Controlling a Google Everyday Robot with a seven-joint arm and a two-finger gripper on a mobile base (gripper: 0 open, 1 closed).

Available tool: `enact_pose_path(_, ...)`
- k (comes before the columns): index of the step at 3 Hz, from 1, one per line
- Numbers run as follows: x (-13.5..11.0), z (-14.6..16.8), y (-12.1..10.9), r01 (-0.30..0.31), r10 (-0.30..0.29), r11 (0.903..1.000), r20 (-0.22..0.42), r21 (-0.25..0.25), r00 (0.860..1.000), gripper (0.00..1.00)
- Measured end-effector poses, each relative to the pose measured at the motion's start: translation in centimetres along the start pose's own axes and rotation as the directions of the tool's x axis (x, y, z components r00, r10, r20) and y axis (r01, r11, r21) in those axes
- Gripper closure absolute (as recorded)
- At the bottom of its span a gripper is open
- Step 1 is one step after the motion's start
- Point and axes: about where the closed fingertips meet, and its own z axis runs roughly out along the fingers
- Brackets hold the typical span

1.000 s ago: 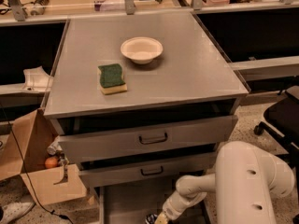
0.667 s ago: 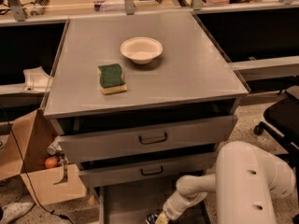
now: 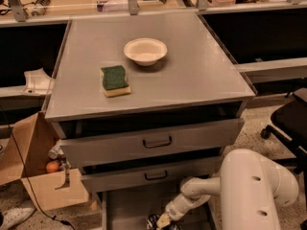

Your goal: Place blue chip bag into bottom drawer

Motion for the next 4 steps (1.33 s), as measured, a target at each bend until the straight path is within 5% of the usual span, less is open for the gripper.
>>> enact_pose_path(2, -0.18, 0.01, -0.19, 0.000, 0.000, 1.0000, 0.003, 0.000, 1.000, 0.61)
enact_pose_path(4, -0.17, 0.02, -0.19, 0.000, 0.000, 1.0000, 0.003, 0.000, 1.000, 0.06)
